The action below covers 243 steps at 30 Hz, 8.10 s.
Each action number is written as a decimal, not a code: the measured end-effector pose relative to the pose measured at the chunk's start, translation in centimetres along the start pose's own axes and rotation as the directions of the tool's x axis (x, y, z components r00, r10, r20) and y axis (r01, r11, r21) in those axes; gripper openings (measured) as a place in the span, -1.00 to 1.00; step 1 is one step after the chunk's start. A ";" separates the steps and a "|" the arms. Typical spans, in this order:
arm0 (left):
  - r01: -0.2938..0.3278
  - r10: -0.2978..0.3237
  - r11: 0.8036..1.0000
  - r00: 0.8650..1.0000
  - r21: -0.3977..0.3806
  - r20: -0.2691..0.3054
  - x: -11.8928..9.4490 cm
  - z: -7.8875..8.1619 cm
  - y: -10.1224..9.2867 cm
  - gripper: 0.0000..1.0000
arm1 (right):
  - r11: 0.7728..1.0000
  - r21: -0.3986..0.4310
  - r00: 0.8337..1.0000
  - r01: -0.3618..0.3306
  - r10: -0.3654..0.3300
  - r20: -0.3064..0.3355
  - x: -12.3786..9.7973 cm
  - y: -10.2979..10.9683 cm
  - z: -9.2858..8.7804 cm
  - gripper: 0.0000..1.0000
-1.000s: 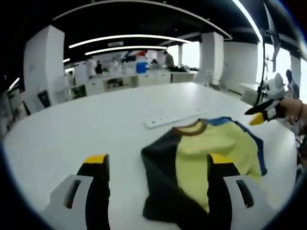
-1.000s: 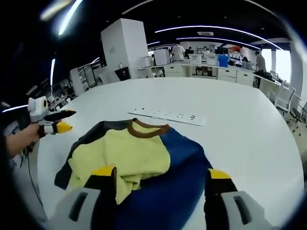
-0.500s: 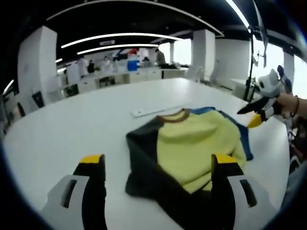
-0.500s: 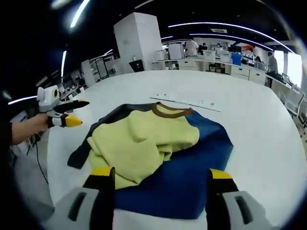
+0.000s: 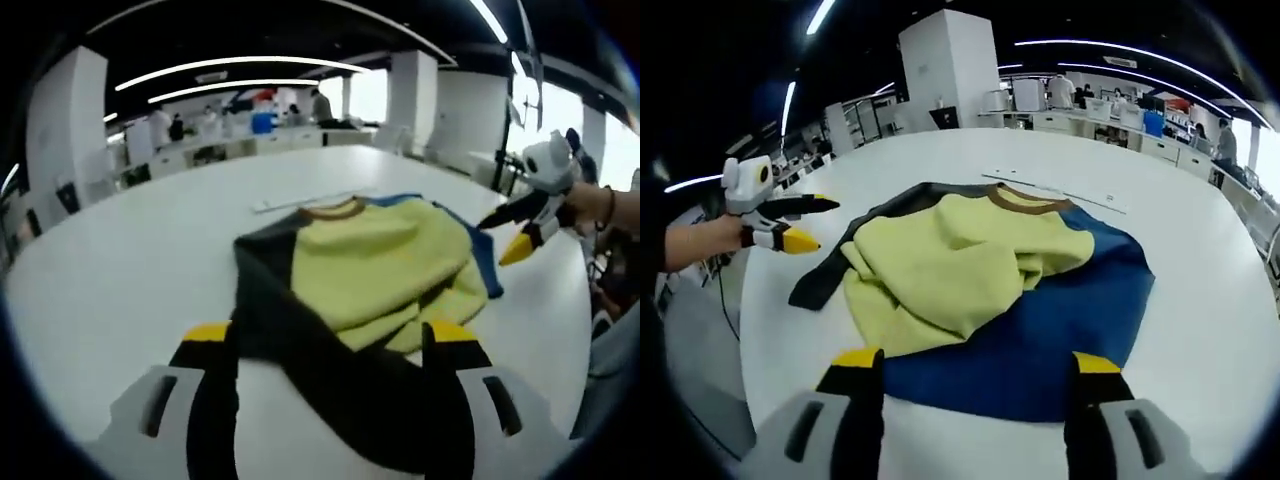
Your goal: Fold the garment on the visible template until the final outline fits inside the template.
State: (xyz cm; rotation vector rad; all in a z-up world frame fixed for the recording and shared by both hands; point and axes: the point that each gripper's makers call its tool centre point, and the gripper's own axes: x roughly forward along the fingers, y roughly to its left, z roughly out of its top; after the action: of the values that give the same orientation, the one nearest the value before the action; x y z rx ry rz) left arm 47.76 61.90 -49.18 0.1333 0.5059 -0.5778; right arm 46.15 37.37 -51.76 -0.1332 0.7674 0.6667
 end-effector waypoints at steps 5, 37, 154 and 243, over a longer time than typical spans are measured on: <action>-0.002 0.003 1.000 0.999 0.026 -0.034 -0.3 -1.8 -0.6 0.15 | 1.000 -0.017 1.000 0.011 -0.011 -0.011 0.2 0.5 -1.1 0.29; -0.059 0.058 0.998 0.995 -0.009 -0.082 0.2 -5.1 -1.6 -0.64 | 0.993 -0.083 0.996 0.085 -0.084 0.015 1.7 1.6 -1.9 -0.59; -0.398 0.393 0.917 0.911 -0.018 -0.127 -8.1 -2.6 15.9 -0.67 | 0.747 0.257 0.783 0.614 -0.618 -0.073 -15.0 -23.4 -6.1 -0.81; 0.050 -0.029 0.991 0.987 0.128 -0.156 3.7 -2.7 -2.0 -0.99 | 0.949 0.313 0.990 0.030 -0.072 0.124 4.2 2.5 1.3 -0.90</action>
State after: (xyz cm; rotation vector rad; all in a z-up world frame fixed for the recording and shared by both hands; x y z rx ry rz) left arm 48.17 59.13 -53.28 0.2952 0.6217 -0.6428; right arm 47.62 41.95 -53.35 0.1774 0.7275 0.4926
